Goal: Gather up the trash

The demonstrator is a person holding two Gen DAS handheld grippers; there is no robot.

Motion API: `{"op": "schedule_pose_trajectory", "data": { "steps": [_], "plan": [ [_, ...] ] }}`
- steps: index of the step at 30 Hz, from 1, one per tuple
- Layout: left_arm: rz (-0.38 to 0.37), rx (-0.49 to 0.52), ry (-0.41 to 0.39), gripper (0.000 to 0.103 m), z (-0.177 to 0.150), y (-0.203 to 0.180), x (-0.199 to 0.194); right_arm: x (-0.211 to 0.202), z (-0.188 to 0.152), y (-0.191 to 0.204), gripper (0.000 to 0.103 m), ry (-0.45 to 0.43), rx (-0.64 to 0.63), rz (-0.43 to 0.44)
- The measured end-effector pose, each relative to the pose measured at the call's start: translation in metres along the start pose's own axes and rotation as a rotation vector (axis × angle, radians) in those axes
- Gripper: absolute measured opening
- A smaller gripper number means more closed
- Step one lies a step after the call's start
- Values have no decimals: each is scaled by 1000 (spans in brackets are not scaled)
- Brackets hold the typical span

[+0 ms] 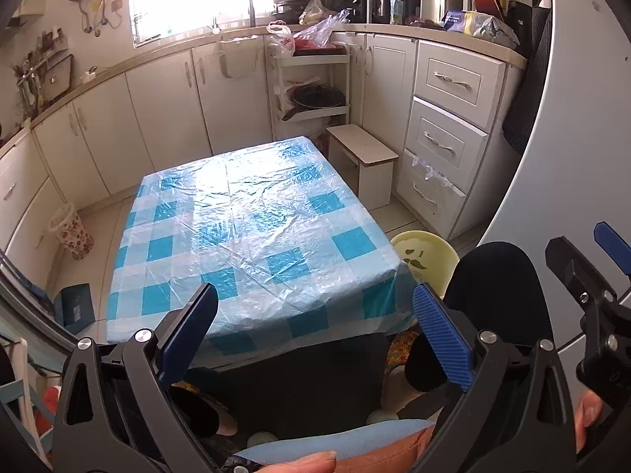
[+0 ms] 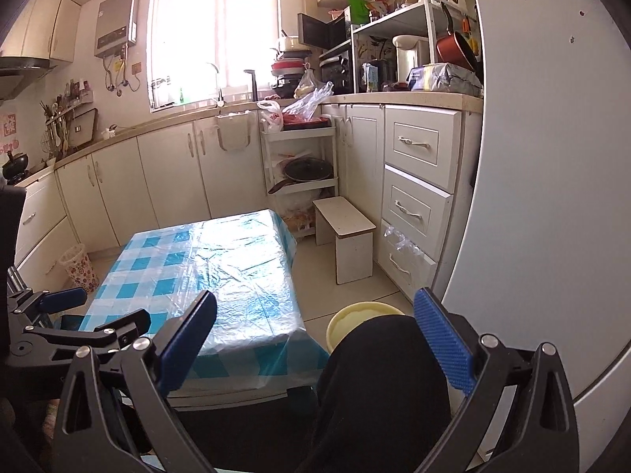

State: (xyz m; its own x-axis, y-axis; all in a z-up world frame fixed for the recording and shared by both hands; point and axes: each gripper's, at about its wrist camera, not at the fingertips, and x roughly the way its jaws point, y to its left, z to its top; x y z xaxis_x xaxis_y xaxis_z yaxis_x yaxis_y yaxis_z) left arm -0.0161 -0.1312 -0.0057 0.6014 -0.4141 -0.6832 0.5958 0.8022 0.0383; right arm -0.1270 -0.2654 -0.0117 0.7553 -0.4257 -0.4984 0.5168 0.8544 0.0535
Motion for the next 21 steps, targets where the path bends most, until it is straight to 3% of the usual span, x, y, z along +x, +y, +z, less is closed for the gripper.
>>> {"op": "schedule_pose_trajectory", "data": {
  "steps": [21],
  "plan": [
    [45, 11, -89, 95, -5, -6, -48, -29, -3, 10, 96, -71, -14, 1]
  ]
}}
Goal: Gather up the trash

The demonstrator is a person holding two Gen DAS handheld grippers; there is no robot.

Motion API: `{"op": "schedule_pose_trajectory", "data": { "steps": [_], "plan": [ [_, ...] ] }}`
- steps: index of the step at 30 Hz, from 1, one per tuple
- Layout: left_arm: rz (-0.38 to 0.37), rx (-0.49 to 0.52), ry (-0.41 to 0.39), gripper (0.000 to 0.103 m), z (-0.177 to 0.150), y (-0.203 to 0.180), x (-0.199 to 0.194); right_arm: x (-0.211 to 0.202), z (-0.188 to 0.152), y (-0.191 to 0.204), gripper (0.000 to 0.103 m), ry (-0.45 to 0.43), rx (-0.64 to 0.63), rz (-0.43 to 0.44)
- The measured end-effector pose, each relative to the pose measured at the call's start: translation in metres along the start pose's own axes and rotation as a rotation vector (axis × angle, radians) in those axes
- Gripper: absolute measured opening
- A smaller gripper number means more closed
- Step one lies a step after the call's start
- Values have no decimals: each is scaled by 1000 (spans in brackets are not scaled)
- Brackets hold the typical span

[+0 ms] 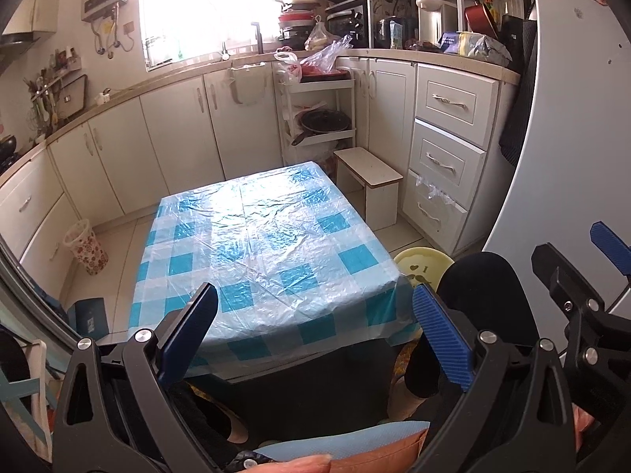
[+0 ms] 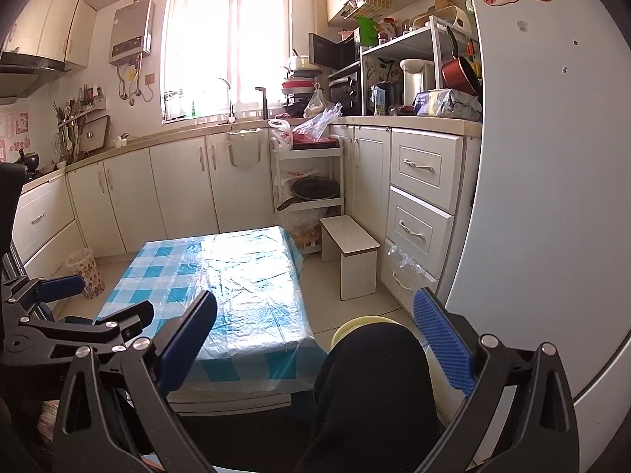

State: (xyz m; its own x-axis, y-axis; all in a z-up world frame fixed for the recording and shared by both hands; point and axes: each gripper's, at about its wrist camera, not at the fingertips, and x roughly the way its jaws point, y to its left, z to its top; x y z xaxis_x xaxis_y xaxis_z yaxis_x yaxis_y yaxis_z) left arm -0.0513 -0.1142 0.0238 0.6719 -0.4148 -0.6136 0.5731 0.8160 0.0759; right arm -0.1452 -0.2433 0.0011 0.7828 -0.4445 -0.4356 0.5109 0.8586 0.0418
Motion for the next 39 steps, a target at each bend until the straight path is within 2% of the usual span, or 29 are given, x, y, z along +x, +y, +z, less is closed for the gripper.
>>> {"op": "schedule_pose_trajectory", "data": {
  "steps": [39],
  "plan": [
    [3, 5, -46, 95, -1, 1, -21, -12, 1, 2, 96, -22, 7, -7]
  ]
}}
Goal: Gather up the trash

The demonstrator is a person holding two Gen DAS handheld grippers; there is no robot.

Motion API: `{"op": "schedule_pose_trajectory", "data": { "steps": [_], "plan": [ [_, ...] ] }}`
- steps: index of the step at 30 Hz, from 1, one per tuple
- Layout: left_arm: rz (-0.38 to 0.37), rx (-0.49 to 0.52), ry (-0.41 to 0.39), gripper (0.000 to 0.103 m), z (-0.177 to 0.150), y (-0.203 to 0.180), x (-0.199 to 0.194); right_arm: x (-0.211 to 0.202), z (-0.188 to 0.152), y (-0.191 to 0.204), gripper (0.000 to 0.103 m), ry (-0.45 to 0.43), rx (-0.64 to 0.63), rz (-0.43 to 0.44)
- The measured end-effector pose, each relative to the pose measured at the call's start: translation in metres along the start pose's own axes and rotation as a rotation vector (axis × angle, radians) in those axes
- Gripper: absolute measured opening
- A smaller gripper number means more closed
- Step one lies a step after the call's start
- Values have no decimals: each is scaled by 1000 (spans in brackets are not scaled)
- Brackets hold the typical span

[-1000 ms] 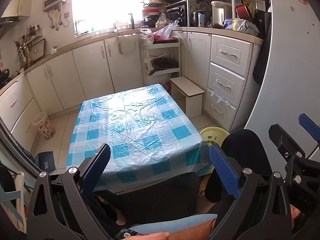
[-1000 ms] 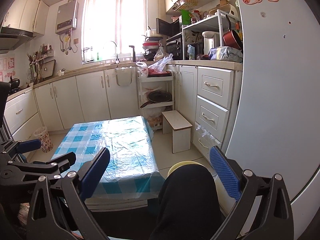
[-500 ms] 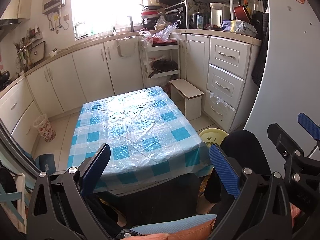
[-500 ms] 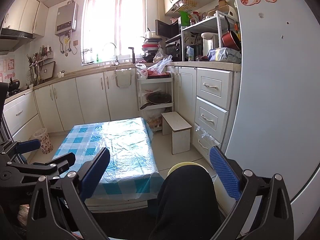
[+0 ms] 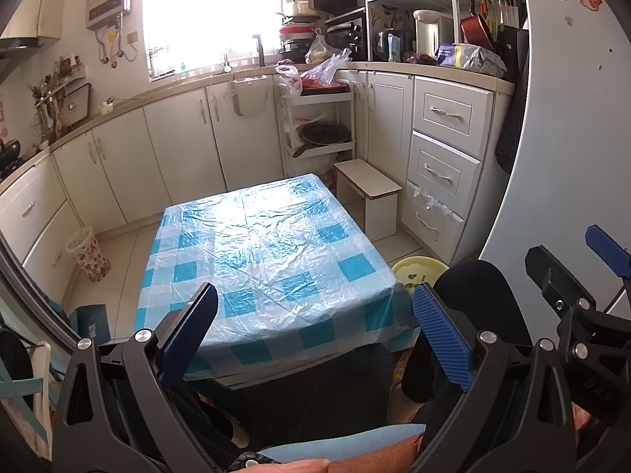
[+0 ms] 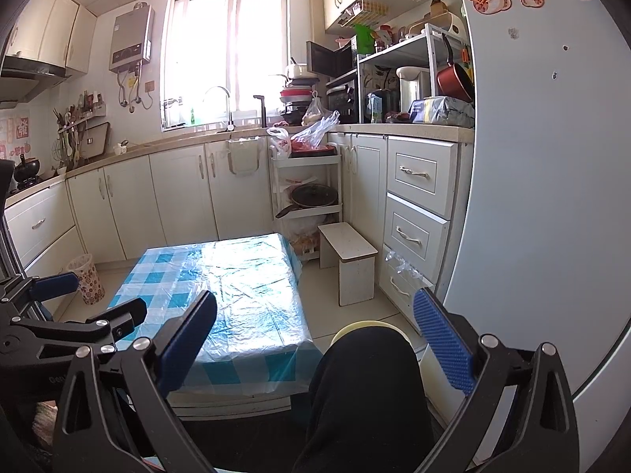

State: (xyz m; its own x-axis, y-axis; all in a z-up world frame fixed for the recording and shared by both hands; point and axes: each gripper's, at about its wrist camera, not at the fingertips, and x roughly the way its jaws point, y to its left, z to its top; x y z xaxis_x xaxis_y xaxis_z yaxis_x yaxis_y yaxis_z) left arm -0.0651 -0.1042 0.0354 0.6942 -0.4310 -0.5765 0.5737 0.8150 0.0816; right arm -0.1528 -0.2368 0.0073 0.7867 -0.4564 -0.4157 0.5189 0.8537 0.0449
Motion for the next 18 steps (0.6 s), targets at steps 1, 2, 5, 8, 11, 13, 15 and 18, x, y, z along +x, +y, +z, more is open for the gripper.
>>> {"op": "schedule_pose_trajectory", "data": {
  "steps": [1, 2, 5, 8, 11, 13, 15, 18],
  "plan": [
    [1, 0, -1, 95, 0, 0, 0, 0, 0, 0, 96, 1, 0, 0],
    [1, -1, -2, 95, 0, 0, -1, 0, 0, 1, 96, 1, 0, 0],
    [1, -2, -5, 95, 0, 0, -1, -1, 0, 0, 96, -1, 1, 0],
    [2, 1, -8, 95, 1, 0, -2, -3, 1, 1, 96, -4, 4, -1],
    [3, 0, -10, 95, 1, 1, -3, -4, 2, 2, 96, -5, 2, 0],
    [4, -2, -11, 95, 1, 1, -3, -4, 3, 1, 96, -4, 1, 1],
    [5, -3, -11, 95, 1, 1, -3, -3, 3, 2, 96, -2, -1, 1],
    [7, -5, -12, 95, 0, 3, -3, -1, 2, 2, 96, 2, -2, 2]
  ]
}}
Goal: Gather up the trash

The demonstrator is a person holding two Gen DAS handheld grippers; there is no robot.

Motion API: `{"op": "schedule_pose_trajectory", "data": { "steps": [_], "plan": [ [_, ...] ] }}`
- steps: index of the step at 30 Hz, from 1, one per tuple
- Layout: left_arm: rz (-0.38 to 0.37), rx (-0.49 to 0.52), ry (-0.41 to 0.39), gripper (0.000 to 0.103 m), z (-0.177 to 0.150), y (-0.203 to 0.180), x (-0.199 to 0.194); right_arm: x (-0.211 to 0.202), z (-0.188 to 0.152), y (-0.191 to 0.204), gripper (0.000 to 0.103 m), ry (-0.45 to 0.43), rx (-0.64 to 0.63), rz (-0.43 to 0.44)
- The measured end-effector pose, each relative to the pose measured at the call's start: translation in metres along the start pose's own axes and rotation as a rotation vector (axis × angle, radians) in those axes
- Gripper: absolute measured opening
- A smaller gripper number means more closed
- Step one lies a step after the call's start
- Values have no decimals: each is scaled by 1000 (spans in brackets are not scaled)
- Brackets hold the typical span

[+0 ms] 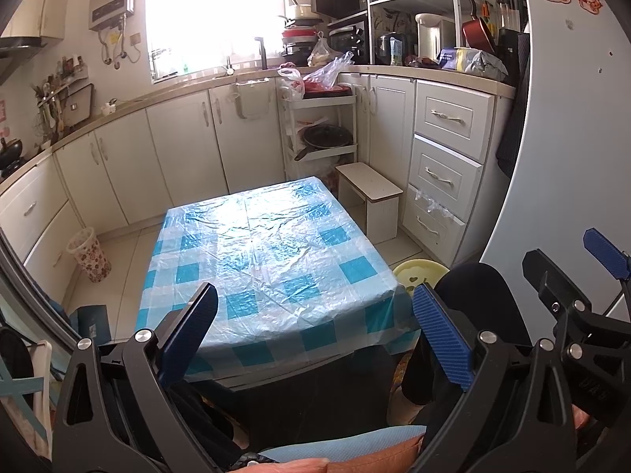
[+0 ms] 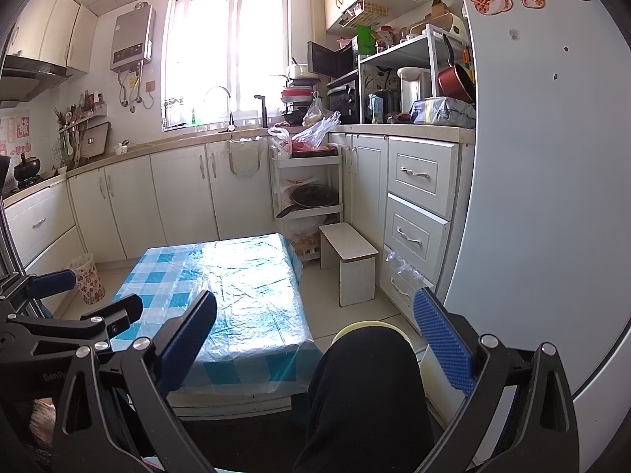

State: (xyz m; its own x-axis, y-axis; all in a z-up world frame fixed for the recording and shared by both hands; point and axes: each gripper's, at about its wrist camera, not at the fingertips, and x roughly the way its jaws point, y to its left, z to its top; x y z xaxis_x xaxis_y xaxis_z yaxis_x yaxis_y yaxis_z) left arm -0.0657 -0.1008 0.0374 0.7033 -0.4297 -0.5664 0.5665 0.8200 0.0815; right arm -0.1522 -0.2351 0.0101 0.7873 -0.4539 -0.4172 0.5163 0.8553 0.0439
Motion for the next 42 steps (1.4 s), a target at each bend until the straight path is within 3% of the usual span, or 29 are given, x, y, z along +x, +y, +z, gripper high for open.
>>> {"op": "schedule_pose_trajectory", "data": {
  "steps": [32, 42],
  "plan": [
    [22, -45, 7, 95, -8, 10, 9, 11, -9, 9, 96, 18, -26, 14],
    [84, -88, 83, 95, -12, 39, 51, 42, -15, 14, 96, 59, -30, 30]
  ]
}}
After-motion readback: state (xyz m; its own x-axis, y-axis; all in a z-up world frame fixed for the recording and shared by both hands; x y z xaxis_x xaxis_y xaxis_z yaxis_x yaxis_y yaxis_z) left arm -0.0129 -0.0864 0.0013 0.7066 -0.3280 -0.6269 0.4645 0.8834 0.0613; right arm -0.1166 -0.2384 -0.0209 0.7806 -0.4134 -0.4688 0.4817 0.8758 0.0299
